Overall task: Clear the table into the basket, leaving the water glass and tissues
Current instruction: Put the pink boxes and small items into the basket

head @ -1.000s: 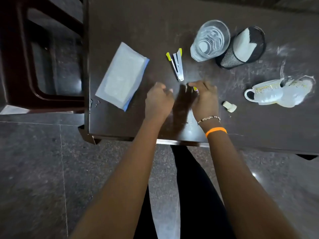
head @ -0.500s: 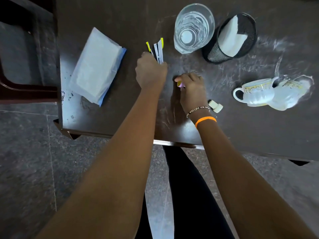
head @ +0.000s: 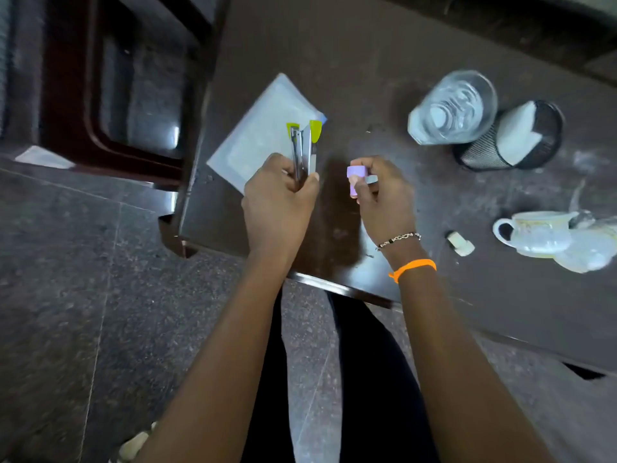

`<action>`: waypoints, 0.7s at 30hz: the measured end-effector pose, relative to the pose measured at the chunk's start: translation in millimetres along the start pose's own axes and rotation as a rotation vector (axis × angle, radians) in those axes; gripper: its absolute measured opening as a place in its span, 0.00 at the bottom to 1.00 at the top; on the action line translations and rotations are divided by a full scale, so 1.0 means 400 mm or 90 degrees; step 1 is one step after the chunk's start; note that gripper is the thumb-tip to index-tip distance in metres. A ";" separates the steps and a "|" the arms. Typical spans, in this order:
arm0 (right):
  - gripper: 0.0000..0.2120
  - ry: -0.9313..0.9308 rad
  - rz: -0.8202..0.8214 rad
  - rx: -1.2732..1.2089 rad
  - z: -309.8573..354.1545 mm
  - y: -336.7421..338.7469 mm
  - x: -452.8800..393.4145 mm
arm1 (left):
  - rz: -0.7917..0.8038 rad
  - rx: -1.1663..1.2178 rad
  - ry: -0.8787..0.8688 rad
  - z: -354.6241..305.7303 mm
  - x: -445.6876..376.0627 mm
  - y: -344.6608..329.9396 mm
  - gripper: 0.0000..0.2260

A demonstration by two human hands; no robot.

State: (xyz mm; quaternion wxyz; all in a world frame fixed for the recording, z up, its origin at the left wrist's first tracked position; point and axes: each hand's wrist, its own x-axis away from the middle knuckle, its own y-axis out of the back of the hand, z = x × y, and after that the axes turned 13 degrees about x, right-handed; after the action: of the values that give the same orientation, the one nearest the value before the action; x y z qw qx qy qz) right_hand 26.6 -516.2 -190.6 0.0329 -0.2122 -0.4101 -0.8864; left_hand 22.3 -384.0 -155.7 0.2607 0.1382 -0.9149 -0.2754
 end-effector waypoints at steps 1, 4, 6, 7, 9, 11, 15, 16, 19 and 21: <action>0.10 0.017 0.016 -0.005 0.040 -0.012 0.002 | -0.021 0.011 0.011 0.002 -0.002 0.054 0.09; 0.13 0.078 0.077 -0.024 0.177 -0.050 0.003 | -0.070 0.059 0.016 0.014 -0.028 0.213 0.07; 0.14 0.125 0.101 -0.038 0.284 -0.084 0.005 | -0.119 0.061 -0.004 0.025 -0.061 0.322 0.07; 0.14 0.150 0.100 -0.039 0.333 -0.099 0.005 | -0.144 0.043 -0.014 0.032 -0.078 0.369 0.08; 0.15 0.198 0.092 -0.047 0.424 -0.128 0.000 | -0.183 0.020 -0.019 0.042 -0.117 0.456 0.08; 0.16 0.238 0.100 -0.054 0.514 -0.162 -0.010 | -0.205 0.024 -0.013 0.049 -0.164 0.541 0.08; 0.15 0.290 0.104 -0.044 0.677 -0.226 -0.048 | -0.260 -0.020 -0.035 0.050 -0.275 0.670 0.08; 0.15 0.303 0.099 -0.035 0.713 -0.241 -0.061 | -0.279 -0.033 -0.031 0.049 -0.309 0.696 0.08; 0.14 0.334 0.092 -0.015 0.804 -0.280 -0.100 | -0.294 -0.067 0.022 0.052 -0.416 0.755 0.10; 0.13 0.336 0.082 -0.021 0.855 -0.305 -0.128 | -0.281 -0.104 0.048 0.057 -0.477 0.778 0.10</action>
State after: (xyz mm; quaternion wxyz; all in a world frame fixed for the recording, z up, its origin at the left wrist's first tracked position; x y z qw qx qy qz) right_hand 164.2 -188.2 -102.1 0.1914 -0.0003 -0.3583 -0.9138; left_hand 133.3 -46.4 -69.2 0.2381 0.3234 -0.8268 -0.3938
